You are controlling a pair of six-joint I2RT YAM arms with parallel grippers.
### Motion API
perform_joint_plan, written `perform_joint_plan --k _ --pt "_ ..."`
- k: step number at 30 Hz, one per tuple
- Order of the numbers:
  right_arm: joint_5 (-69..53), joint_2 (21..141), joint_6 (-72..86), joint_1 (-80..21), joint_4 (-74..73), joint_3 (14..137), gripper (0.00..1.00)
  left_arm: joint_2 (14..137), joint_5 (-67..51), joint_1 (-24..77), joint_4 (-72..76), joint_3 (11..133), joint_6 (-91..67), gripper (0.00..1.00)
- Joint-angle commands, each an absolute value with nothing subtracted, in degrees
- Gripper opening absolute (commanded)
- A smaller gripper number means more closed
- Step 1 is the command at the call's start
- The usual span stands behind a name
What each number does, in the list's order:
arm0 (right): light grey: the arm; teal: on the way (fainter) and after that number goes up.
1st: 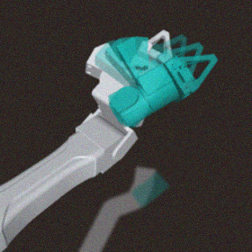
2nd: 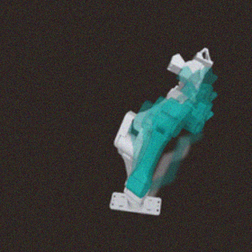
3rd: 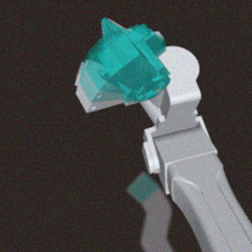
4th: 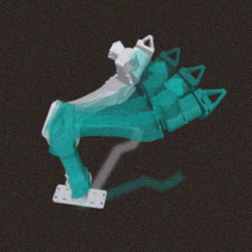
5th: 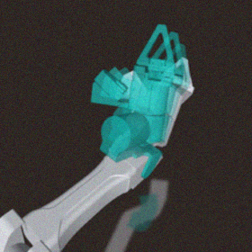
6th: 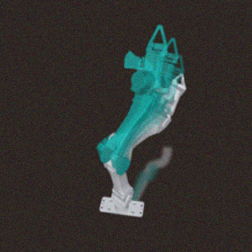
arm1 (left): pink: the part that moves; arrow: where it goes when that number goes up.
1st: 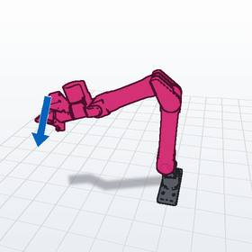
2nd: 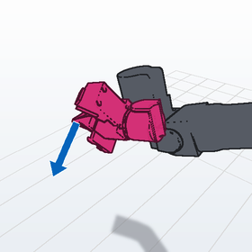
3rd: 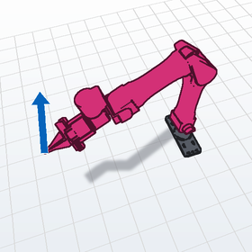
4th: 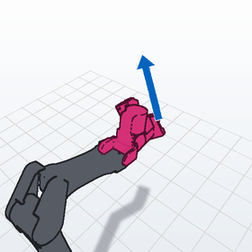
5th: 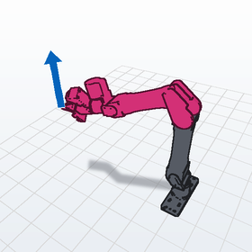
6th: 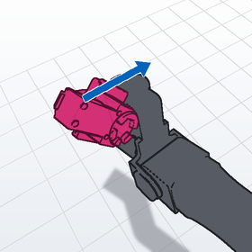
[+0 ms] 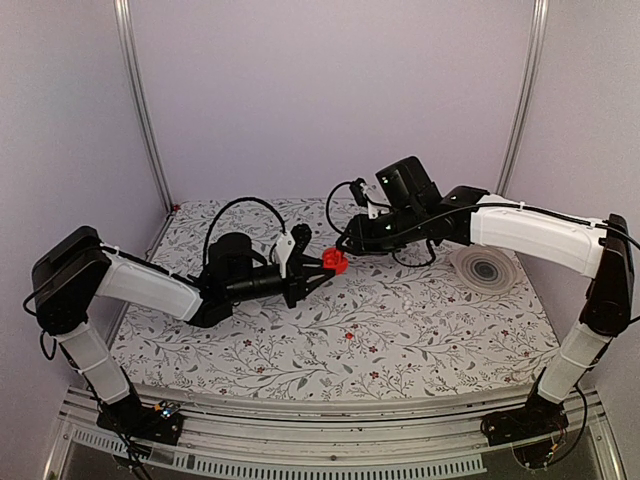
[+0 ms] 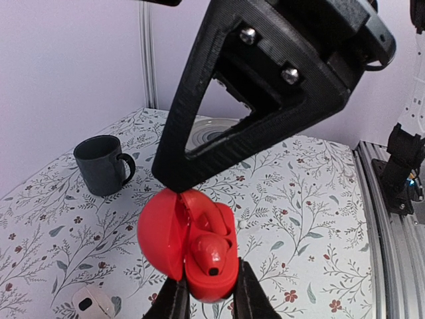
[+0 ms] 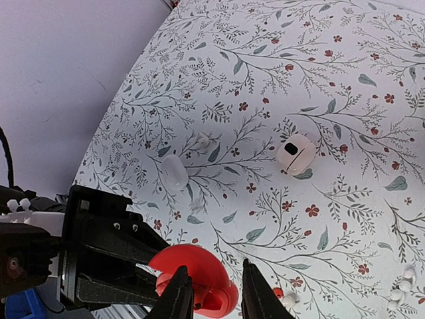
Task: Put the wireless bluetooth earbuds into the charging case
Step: Adjust the right earbud in the right side groove of the charging case.
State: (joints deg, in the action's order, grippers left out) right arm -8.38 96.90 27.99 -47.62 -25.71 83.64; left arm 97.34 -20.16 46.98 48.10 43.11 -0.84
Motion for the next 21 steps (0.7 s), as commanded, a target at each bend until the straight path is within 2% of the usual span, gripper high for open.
perform_joint_plan --k 1,21 --pt "-7.53 96.94 27.33 -47.93 -26.78 83.49 0.27 95.8 -20.32 47.29 48.78 43.15 -0.22 0.0" --pt "-5.52 94.66 27.58 -49.7 -28.09 80.98 0.27 95.89 -20.4 47.31 48.34 43.93 0.0 0.0"
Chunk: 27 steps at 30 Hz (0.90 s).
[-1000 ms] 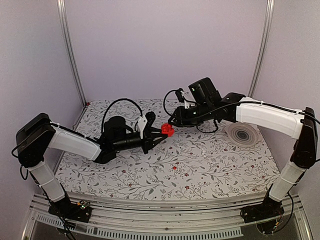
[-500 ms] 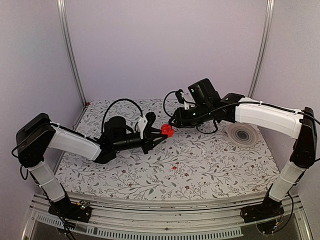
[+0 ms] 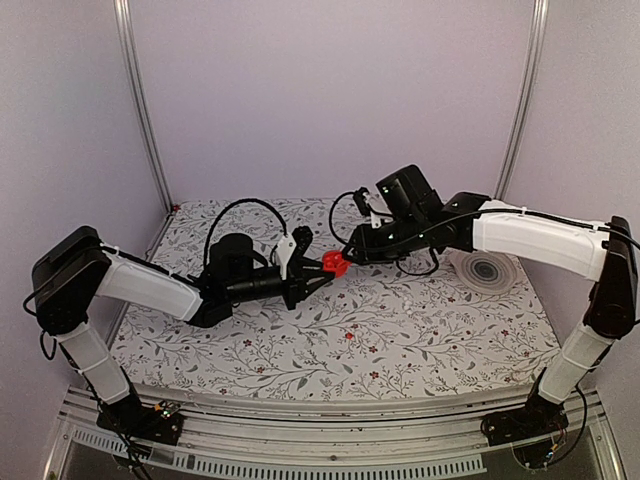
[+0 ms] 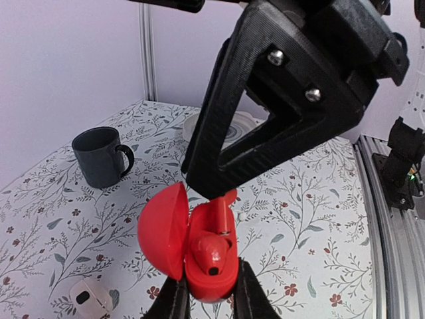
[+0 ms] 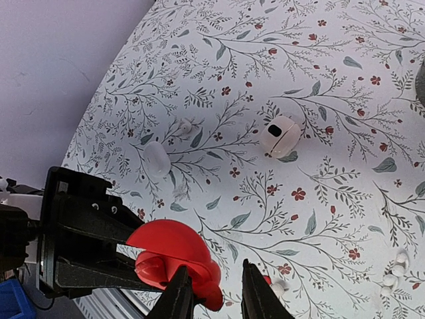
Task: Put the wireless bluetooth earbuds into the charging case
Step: Adjust the right earbud in the right side groove of the charging case.
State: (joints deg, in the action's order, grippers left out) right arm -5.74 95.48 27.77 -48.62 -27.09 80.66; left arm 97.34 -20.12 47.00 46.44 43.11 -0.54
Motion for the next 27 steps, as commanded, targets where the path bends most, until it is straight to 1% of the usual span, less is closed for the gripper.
perform_joint_plan --k 1,6,15,21,25,27 --pt "-5.47 94.87 27.79 -49.69 -27.92 81.28 0.27 95.97 -20.47 47.3 48.38 43.94 0.0 0.0" --pt "-5.17 96.86 28.78 -50.09 -28.0 83.82 0.26 96.17 -20.66 47.31 48.41 44.05 -0.22 0.0" --pt "-5.72 97.5 29.03 -50.42 -27.5 84.9 0.23 96.72 -20.49 47.3 49.37 43.75 -0.79 0.0" --pt "-6.65 95.75 28.37 -50.18 -26.89 83.79 0.24 97.01 -20.61 47.13 50.0 43.86 -1.01 0.0" --pt "-10.34 93.17 28.5 -48.81 -24.17 81.46 0.24 97.03 -21.33 47.03 50.9 43.74 -0.84 0.0" --pt "-11.8 92.07 28.89 -48.39 -23.02 80.54 0.27 96.95 -21.41 47.08 51.25 43.6 -0.69 0.0"
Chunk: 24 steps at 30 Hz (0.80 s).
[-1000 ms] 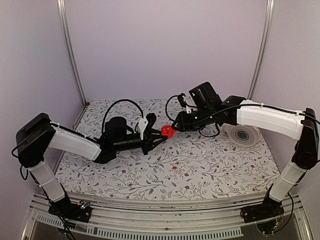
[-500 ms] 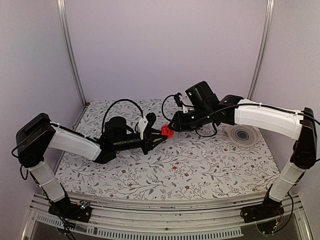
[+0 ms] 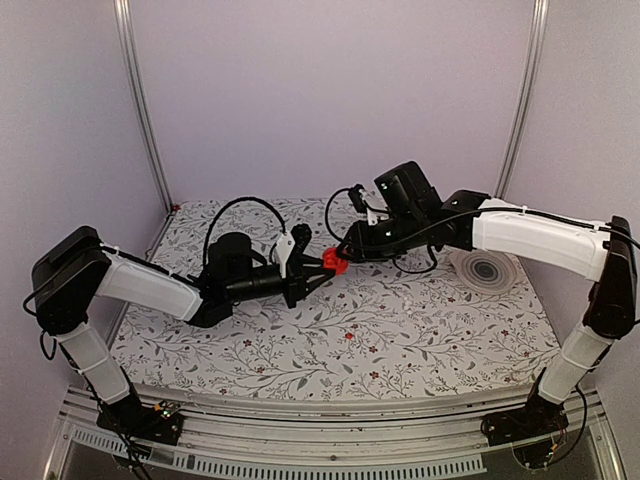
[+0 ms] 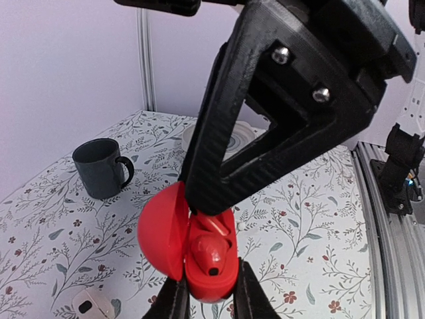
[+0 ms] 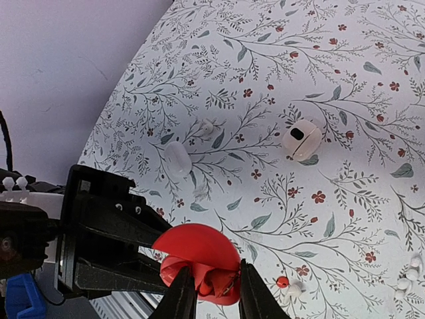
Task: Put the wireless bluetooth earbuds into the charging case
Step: Adjust the right earbud in the right side groove of the charging case.
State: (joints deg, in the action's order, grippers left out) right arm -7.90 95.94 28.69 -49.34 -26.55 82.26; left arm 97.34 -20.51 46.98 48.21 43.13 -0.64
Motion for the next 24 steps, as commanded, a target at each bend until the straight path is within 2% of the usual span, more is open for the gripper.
perform_joint_plan --k 1,12,24 --pt "-12.42 91.61 29.0 -48.2 -22.66 80.24 0.27 96.9 -21.44 47.07 51.4 43.59 -0.6 0.0" --pt "-16.2 89.03 31.27 -46.32 -20.36 77.17 0.28 96.41 -21.72 47.06 51.51 43.59 -0.79 0.0" --pt "-14.5 90.35 32.69 -45.88 -22.34 77.7 0.26 96.1 -21.71 47.07 51.24 43.81 -0.8 0.0"
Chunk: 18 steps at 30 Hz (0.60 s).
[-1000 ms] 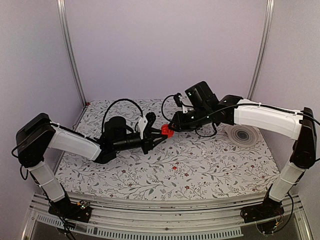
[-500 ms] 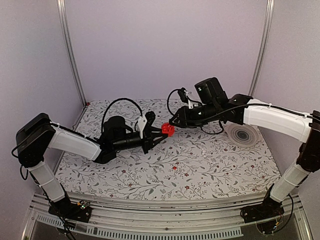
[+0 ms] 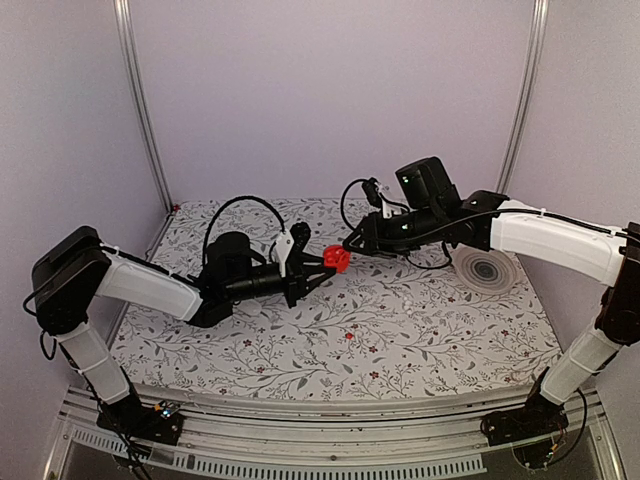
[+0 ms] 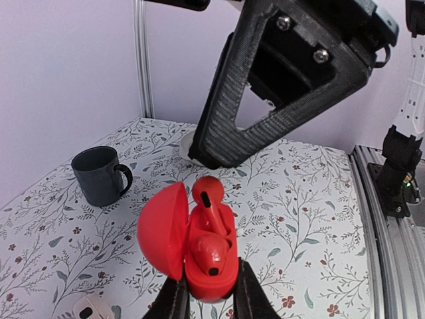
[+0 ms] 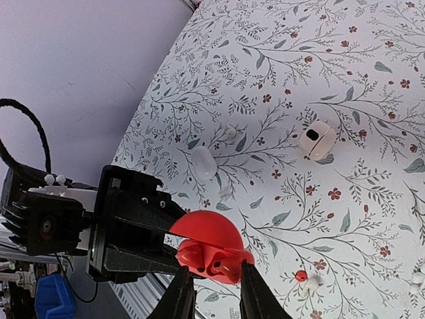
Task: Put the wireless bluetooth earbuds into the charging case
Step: Adjust the right earbud in the right side groove of the charging case.
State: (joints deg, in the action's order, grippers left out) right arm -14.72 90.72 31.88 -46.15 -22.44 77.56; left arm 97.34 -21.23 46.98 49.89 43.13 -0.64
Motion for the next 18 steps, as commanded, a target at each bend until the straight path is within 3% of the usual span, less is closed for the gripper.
perform_joint_plan --k 1,18 --pt "-14.55 90.68 32.69 -45.89 -22.51 77.84 0.25 96.07 -21.73 47.04 51.24 43.85 -0.79 0.0" --pt "-13.66 92.7 33.74 -45.88 -23.91 79.16 0.23 95.36 -21.94 47.04 51.06 43.86 -0.7 0.0"
